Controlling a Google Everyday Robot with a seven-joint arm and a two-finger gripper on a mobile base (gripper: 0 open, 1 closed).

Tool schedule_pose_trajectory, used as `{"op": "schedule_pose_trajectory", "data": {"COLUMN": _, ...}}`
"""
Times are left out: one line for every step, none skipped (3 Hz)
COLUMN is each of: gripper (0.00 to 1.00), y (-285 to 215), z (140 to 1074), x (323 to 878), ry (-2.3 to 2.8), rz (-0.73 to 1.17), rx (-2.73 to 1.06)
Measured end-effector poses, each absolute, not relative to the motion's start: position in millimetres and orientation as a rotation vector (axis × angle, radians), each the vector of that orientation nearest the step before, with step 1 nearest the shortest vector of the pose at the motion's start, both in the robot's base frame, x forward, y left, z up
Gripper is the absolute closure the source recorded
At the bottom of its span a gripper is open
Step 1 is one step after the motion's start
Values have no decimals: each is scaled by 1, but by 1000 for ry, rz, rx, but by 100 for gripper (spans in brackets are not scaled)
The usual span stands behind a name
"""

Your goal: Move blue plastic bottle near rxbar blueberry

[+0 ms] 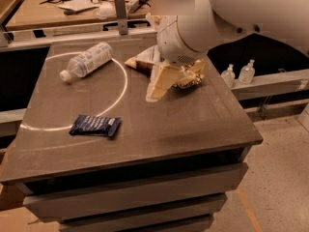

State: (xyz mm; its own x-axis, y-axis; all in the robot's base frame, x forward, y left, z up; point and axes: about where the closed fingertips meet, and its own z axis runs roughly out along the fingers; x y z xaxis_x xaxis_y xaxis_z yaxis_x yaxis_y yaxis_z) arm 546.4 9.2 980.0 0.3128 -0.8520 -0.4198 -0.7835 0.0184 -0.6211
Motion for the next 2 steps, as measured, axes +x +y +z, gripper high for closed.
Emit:
{"op": "schedule_pose_trajectory", "data": {"gripper": 0, "y": 19, "z": 967, "x": 564, "ry": 1384, "rz": -63, "rx": -1813}}
{"op": "schedule_pose_trajectory", "data": {"gripper": 0, "y": 43, "z": 953, "x": 591, "ry": 1255, "rz": -28, "rx": -1876}}
